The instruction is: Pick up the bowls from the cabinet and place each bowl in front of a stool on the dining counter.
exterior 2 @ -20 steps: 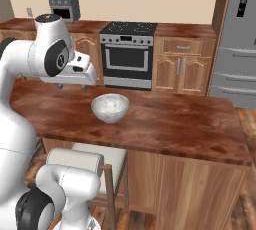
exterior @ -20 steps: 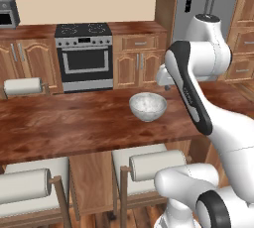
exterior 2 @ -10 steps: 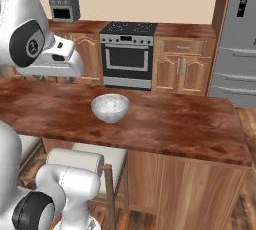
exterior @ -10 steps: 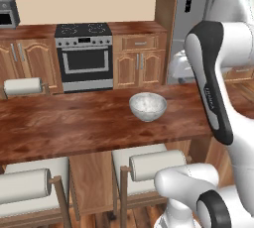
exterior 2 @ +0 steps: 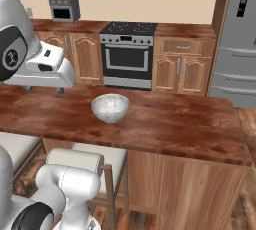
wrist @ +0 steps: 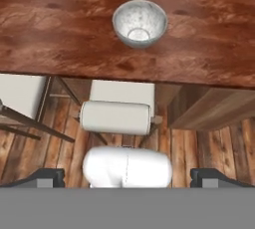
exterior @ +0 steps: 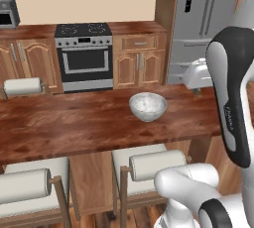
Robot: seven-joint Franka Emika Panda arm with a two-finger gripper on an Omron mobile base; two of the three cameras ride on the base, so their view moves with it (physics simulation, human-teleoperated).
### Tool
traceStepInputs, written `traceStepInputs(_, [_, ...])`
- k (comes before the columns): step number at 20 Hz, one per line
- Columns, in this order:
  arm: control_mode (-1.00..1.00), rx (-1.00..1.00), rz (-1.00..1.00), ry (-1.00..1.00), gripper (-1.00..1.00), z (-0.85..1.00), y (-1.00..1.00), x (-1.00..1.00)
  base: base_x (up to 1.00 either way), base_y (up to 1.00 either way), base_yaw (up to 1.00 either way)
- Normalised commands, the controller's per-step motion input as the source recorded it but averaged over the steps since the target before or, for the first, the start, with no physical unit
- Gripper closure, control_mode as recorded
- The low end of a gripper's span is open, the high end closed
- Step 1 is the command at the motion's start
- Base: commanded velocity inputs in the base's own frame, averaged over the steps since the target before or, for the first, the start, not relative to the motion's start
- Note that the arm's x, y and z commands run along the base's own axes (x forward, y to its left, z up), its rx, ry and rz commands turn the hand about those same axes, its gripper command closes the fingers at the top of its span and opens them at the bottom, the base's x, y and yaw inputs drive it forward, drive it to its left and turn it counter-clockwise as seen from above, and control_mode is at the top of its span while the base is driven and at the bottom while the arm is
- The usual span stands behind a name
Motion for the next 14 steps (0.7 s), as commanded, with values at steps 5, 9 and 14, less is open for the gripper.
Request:
traceStepInputs(5, [-1.0, 0.0, 0.0, -0.13, -1.0, -0.26, -0.14, -0.39, 0.0, 0.0, 0.0])
traceStepInputs(9, [1.0, 0.0, -0.01, -0.03, -1.0, -0.12, -0.06, -0.11, -0.32, -0.28, -0.27])
traceStepInputs(14, [1.0, 0.0, 0.0, 0.0, -1.0, 0.0, 0.0, 0.0, -0.2, -0.28, -0.73])
